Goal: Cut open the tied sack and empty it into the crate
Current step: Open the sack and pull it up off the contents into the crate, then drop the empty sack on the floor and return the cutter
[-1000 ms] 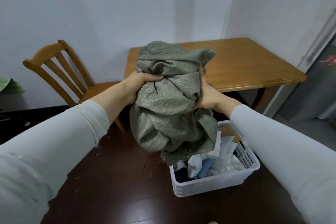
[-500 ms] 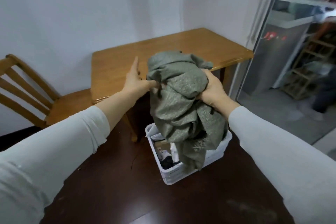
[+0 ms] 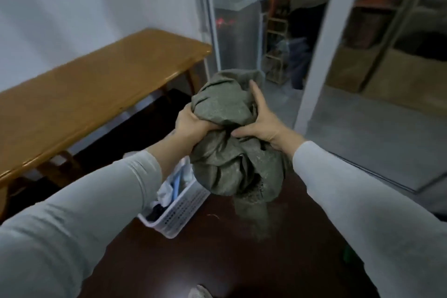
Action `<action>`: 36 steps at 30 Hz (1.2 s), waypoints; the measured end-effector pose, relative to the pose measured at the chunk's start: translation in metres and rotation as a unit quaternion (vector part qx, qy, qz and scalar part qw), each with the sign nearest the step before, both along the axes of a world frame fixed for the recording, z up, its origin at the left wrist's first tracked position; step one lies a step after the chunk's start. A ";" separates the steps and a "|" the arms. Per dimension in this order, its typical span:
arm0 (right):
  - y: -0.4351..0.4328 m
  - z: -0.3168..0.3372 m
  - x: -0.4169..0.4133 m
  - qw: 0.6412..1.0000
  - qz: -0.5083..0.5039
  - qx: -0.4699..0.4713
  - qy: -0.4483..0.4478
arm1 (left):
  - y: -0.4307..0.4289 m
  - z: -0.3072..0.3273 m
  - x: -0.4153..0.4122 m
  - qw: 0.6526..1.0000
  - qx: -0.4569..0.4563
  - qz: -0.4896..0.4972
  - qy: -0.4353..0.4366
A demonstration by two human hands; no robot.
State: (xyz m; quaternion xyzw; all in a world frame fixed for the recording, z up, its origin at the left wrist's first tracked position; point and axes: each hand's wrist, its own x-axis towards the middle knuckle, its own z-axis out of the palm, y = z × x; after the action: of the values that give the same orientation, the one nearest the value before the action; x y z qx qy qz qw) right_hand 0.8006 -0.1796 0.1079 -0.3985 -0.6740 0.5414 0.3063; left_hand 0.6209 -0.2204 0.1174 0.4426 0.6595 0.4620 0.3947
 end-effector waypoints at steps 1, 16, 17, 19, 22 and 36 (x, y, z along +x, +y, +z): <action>-0.001 -0.005 0.025 1.000 0.001 -0.003 -0.026 | 0.004 -0.002 0.017 1.000 -0.004 -0.002 -0.011; -0.065 -0.097 0.270 0.785 -0.454 -0.291 0.306 | 0.033 -0.058 0.282 0.887 -0.282 -0.326 -0.166; -0.067 -0.099 0.278 0.767 -0.460 -0.283 0.345 | 0.035 -0.063 0.296 0.869 -0.307 -0.351 -0.167; -0.074 -0.107 0.295 0.732 -0.476 -0.274 0.404 | 0.042 -0.075 0.319 0.841 -0.350 -0.380 -0.159; -0.083 -0.121 0.315 0.676 -0.517 -0.251 0.461 | 0.056 -0.096 0.350 0.822 -0.377 -0.394 -0.165; -0.072 -0.319 0.386 0.640 -0.536 -0.373 0.404 | 0.100 -0.296 0.441 0.790 -0.416 -0.413 -0.180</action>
State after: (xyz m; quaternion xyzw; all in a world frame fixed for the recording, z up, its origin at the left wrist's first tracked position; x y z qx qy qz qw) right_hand 1.1868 -0.2516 -0.2110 -0.5121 0.1082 0.5950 0.6099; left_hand 1.0617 -0.1203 -0.1783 0.3743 0.4590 0.0068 0.8057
